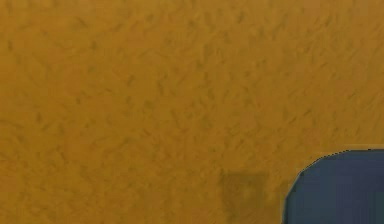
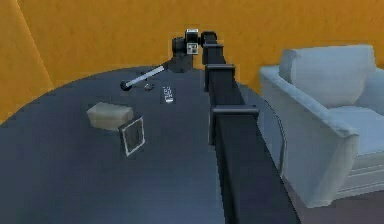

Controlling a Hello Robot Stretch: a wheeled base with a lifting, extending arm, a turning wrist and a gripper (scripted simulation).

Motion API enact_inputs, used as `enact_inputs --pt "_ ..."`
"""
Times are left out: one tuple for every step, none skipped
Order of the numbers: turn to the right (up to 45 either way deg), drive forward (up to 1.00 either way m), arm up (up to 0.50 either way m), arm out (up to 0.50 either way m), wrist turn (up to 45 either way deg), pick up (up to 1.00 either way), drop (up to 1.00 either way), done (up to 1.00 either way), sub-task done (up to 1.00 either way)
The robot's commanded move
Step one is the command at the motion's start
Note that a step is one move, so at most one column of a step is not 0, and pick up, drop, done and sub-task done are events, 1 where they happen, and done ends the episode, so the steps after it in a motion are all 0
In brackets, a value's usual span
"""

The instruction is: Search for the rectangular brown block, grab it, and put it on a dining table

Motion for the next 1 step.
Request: enact_inputs --pt "0.0 0.0 0.0 -0.1 0.0 0.0 0.0 0.0 0.0"
